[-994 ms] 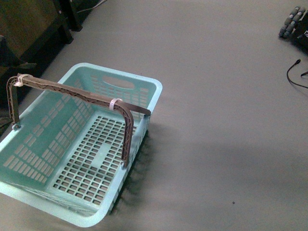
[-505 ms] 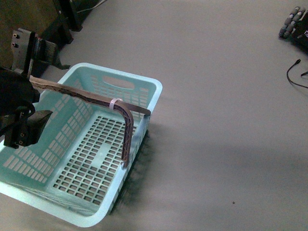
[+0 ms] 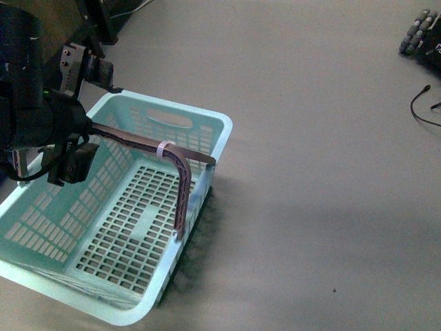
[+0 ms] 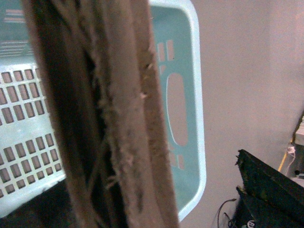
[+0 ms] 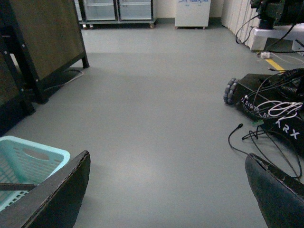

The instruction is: Pick lemon and mango into basket

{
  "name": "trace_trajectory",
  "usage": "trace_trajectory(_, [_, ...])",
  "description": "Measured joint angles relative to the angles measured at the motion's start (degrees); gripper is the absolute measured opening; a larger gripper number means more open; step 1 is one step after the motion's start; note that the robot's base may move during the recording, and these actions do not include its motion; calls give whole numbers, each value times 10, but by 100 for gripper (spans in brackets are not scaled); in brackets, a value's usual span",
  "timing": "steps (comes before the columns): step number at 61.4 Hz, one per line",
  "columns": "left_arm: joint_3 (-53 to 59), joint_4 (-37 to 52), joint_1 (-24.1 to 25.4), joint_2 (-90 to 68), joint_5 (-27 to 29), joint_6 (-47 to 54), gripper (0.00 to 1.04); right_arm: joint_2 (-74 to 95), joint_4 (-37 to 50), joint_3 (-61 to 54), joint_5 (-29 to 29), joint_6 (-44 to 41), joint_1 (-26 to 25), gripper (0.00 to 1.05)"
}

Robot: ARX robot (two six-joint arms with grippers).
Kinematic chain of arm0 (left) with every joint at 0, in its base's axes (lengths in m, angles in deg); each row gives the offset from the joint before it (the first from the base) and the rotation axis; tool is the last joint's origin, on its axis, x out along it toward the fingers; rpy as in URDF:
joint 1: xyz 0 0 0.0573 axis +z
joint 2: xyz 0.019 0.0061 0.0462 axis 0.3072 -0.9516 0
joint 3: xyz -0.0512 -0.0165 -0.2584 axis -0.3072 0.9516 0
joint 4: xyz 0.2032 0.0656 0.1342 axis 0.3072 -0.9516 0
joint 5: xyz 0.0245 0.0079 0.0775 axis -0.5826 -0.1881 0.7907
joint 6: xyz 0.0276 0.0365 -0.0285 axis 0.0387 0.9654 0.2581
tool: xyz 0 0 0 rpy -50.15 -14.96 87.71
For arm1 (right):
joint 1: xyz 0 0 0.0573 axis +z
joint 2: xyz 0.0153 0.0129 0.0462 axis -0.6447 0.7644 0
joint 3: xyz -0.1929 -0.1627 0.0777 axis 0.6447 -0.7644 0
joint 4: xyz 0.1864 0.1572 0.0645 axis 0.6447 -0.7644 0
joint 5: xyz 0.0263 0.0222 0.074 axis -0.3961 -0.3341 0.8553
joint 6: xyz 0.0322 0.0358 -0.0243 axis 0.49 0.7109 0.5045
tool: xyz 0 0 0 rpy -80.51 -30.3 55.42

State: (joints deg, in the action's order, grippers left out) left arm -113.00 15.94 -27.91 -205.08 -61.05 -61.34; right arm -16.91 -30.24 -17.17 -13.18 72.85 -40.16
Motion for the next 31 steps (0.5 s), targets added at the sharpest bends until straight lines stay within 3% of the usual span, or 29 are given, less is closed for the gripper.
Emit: trace_trajectory(31, [-2,-13,-12,-3,10,-45,6,0,0,0,0,0,0,96])
